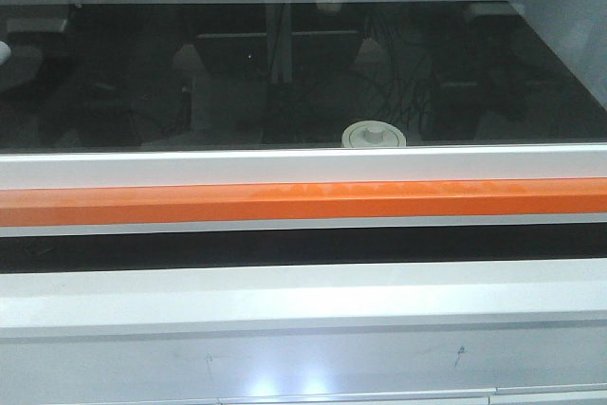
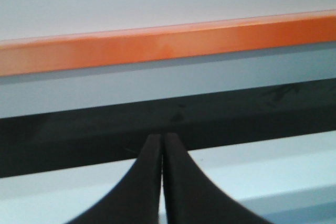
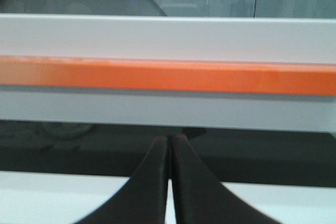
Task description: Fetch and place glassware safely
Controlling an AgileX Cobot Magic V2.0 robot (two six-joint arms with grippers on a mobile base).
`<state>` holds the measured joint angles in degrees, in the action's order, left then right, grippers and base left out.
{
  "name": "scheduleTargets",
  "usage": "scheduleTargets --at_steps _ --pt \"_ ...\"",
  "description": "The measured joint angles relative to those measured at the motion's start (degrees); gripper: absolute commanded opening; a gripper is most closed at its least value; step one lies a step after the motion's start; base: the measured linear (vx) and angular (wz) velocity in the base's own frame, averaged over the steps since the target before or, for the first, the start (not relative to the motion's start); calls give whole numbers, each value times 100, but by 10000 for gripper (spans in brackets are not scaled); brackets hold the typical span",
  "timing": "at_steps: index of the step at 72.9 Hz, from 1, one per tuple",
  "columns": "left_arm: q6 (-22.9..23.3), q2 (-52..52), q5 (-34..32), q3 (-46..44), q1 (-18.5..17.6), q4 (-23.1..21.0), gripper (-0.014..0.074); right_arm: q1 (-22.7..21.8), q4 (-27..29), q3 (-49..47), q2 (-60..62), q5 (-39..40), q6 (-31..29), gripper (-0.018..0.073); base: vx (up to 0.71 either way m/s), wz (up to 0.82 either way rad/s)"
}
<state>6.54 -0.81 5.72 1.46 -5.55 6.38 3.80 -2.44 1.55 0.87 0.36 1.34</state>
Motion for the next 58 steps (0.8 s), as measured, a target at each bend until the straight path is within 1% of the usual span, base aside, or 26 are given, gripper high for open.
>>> scheduleTargets --at_steps 9,15,20,28,39,46,58 --pt "79 0 -718 0 0 -105 -7 0 0 -41 0 125 0 -8 0 0" --pt "120 38 -759 -222 0 -159 -7 0 5 -326 -5 31 0 -8 0 0" --pt "133 340 -759 -690 0 -177 -7 0 5 -774 -159 -100 0 -8 0 0" --pt "145 1153 -572 -1561 0 -172 -7 0 5 -1537 -807 -462 0 -8 0 0" --pt "145 2319 179 -2598 0 -172 -7 0 5 -2450 -1813 -836 0 -8 0 0" --pt "150 2822 350 -2805 0 -172 -7 0 5 -2734 -2344 -824 0 -8 0 0" --pt "150 3314 353 -2805 0 -172 -7 0 5 -2769 -2949 -770 0 -8 0 0"
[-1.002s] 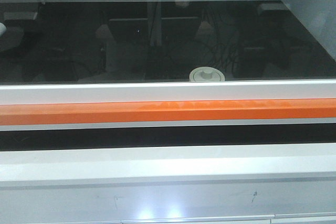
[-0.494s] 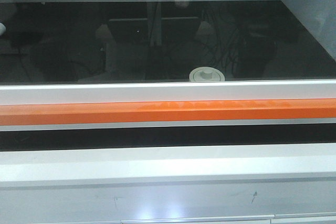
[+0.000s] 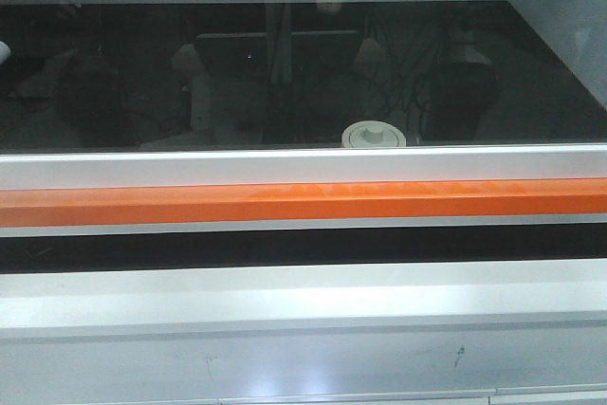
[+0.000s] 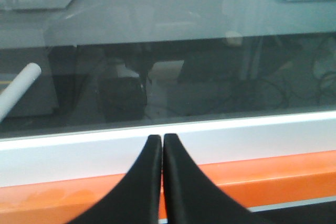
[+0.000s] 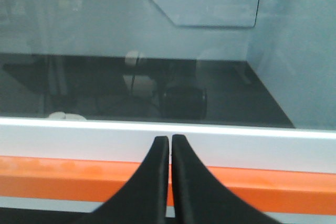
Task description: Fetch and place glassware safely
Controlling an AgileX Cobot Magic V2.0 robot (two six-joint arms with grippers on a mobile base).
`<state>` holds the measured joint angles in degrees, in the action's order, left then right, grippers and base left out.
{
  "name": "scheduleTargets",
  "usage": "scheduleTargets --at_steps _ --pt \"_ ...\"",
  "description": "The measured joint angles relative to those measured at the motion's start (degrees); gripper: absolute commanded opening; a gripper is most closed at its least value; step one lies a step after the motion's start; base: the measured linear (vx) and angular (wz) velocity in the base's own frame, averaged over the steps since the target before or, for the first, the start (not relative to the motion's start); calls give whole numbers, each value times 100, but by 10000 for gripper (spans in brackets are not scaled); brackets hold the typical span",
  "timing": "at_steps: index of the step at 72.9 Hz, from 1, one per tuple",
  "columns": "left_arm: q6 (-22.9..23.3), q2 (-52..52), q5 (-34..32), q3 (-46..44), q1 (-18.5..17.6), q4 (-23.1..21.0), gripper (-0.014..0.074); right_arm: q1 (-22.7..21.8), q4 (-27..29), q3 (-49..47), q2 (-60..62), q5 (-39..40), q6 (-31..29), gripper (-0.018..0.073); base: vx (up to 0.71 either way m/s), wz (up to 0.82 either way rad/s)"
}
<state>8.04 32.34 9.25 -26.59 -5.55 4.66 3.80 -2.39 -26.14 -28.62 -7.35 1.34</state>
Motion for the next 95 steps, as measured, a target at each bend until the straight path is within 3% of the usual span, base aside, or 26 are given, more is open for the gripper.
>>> scheduleTargets --at_steps 21,45,67,95 --pt "0 148 -90 35 0 0 -7 0 108 91 -449 312 0 -6 0 0" --pt "0 148 -1248 1311 0 0 -7 0 239 1500 -676 1923 34 -1 0 0" --pt "0 252 -2147 1843 0 0 -7 0 130 1577 -1403 2393 34 -1 0 0" --pt "0 1404 -2988 1873 0 0 -7 0 80 1577 -2237 3186 29 -1 0 0"
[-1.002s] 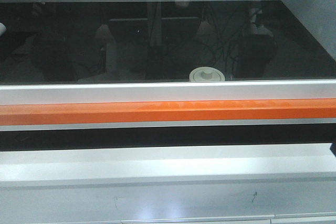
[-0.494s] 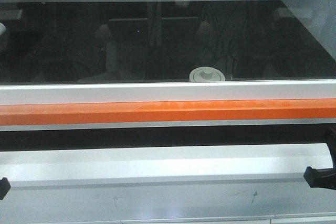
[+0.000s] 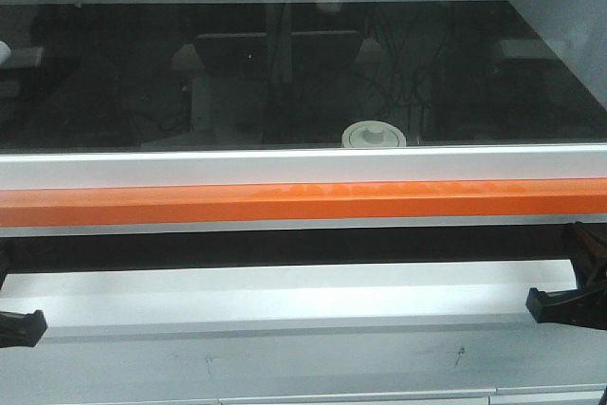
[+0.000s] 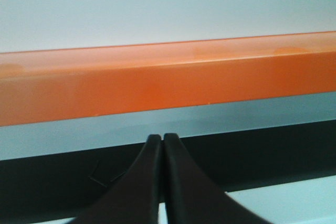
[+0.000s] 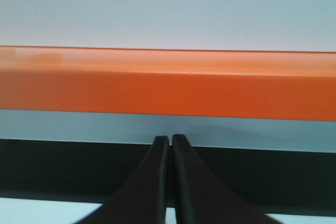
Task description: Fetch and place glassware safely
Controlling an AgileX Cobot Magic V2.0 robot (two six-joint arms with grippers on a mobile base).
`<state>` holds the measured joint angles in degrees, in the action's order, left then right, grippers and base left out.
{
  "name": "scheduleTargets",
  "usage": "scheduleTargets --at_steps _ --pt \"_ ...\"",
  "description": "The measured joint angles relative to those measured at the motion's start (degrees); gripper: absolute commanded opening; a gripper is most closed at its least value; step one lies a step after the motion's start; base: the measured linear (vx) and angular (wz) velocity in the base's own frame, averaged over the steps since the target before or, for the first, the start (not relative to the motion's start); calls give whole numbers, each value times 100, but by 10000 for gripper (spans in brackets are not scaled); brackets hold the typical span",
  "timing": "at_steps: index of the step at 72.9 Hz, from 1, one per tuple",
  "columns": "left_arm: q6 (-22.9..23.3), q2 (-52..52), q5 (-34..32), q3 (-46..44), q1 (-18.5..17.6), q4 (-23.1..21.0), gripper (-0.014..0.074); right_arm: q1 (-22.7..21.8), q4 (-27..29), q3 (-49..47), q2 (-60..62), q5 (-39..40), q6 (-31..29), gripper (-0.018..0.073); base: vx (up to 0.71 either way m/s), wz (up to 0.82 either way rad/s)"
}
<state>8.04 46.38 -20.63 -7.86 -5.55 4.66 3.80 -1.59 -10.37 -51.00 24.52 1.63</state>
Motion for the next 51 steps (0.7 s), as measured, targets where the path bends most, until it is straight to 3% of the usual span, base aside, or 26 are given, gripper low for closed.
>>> scheduleTargets --at_steps 51 --pt "-75 878 -1373 5 0 10 -7 0 -272 0 -963 1406 0 -1 0 0"
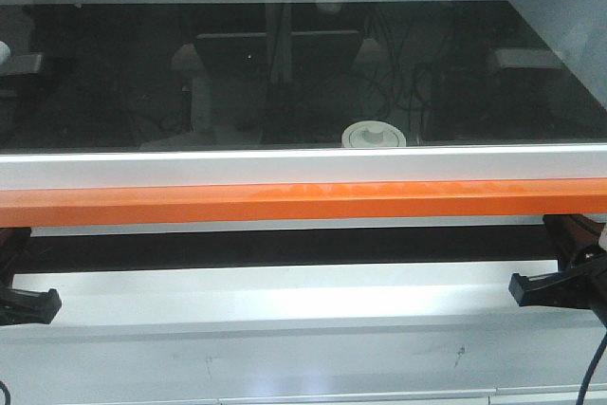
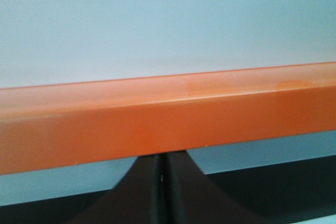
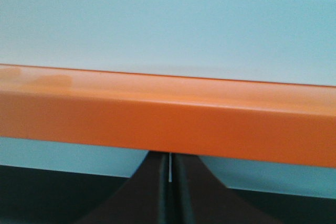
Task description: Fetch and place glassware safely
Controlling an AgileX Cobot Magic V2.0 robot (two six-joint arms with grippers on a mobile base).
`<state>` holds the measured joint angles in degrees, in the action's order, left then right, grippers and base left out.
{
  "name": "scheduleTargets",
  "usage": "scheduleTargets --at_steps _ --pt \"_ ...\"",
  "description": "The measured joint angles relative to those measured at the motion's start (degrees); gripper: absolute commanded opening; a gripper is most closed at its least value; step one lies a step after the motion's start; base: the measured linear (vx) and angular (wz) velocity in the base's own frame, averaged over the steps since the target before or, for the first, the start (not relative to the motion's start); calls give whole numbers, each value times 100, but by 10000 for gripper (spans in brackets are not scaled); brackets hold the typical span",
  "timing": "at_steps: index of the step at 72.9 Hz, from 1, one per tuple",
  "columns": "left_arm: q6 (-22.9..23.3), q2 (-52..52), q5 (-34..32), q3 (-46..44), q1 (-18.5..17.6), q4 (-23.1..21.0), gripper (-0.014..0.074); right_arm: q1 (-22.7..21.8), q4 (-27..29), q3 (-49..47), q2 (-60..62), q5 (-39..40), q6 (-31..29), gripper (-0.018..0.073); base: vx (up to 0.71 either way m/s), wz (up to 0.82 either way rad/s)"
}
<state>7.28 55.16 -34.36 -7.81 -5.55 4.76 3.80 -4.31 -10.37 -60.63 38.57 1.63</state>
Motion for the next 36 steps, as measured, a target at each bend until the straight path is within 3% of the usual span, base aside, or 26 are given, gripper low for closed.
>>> scheduleTargets --at_steps 36 --pt "-60 5 -85 19 0 3 -7 0 -12 100 -443 843 185 -1 0 0"
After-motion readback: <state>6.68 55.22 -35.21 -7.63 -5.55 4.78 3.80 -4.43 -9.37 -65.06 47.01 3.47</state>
